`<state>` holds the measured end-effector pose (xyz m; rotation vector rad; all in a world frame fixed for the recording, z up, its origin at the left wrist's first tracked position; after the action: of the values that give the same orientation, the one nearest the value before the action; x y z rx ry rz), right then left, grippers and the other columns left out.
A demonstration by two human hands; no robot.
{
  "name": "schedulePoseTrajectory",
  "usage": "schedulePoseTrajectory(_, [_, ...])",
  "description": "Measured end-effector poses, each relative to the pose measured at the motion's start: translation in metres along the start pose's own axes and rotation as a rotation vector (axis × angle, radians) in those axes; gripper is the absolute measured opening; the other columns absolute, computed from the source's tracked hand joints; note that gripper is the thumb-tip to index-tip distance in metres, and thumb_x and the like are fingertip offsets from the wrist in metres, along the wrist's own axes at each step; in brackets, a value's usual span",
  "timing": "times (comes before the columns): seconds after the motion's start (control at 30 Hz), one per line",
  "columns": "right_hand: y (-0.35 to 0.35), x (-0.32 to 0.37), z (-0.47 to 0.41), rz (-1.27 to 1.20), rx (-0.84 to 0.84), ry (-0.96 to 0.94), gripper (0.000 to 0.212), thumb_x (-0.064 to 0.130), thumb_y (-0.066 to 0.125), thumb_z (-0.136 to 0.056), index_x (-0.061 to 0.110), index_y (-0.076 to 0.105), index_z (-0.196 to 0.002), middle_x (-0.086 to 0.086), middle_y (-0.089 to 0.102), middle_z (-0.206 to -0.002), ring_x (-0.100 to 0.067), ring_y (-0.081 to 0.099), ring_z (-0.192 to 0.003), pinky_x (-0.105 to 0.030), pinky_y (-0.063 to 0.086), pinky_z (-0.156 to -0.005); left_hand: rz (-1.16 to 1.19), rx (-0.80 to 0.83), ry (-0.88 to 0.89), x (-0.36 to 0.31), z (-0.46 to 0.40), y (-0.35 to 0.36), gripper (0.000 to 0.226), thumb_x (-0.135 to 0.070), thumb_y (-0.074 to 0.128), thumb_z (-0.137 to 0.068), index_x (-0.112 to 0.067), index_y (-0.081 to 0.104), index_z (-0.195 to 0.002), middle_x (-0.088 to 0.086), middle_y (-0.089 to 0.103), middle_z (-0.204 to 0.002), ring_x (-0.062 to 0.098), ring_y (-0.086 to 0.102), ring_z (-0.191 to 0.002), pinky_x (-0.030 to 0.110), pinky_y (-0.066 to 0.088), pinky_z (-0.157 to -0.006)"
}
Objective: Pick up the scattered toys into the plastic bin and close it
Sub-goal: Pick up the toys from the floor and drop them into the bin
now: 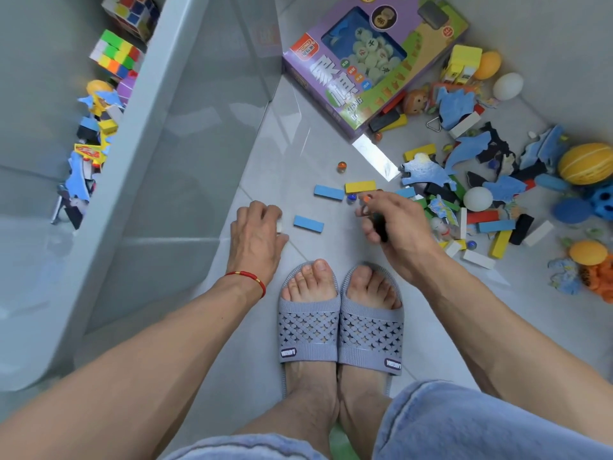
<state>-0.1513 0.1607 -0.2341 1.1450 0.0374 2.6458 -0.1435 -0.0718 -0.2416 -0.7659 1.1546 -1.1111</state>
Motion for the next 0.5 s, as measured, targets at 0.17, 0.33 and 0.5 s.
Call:
schedulePoseTrajectory(0.17, [-0.022,0.007,0.012,-0.311,-0.027,0.088,0.027,0.024,0.049,-0.096,0.008,0.060,-0.077,-0.005,0.052,-0.067,-0.017,0.042,-0.050,-0.025,0.021,-0.039,0.105,-0.019,0.103,-0.015,-0.001,-0.006,0.019,-0.015,0.071,-0.088,-0.008,0.059,-0.100,0.011,0.056,-0.108,0.030,0.049,-0.103,0.039,0.045,-0.086])
schedulePoseTrajectory(0.33, [-0.034,0.010,0.016,0.141,-0.155,0.039,0.037,0.046,0.062,-0.096,0.016,0.065,-0.074,0.004,0.050,-0.057,-0.010,0.040,-0.045,-0.019,0.027,-0.039,-0.090,0.028,0.425,-0.061,-0.009,0.010,0.024,-0.012,0.073,-0.082,-0.011,0.058,-0.101,0.009,0.059,-0.112,0.032,0.053,-0.103,0.045,0.046,-0.077])
schedulePoseTrajectory(0.5, [-0.033,0.018,0.030,0.202,-0.127,0.030,0.037,0.044,0.060,-0.098,0.012,0.068,-0.082,0.002,0.050,-0.059,-0.008,0.041,-0.045,-0.018,0.029,-0.039,-0.226,0.066,0.489,-0.059,-0.022,0.022,0.032,0.004,0.070,-0.080,-0.009,0.054,-0.104,0.012,0.055,-0.098,0.031,0.051,-0.086,0.042,0.047,-0.067])
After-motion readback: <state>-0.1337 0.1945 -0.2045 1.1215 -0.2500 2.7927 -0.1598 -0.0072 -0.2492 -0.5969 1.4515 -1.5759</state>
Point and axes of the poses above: each hand's wrist, its own z-axis away from the middle knuckle, its own y-axis out of the palm, x = y × z, the point moved 6 cm from there along -z, towards the middle knuckle
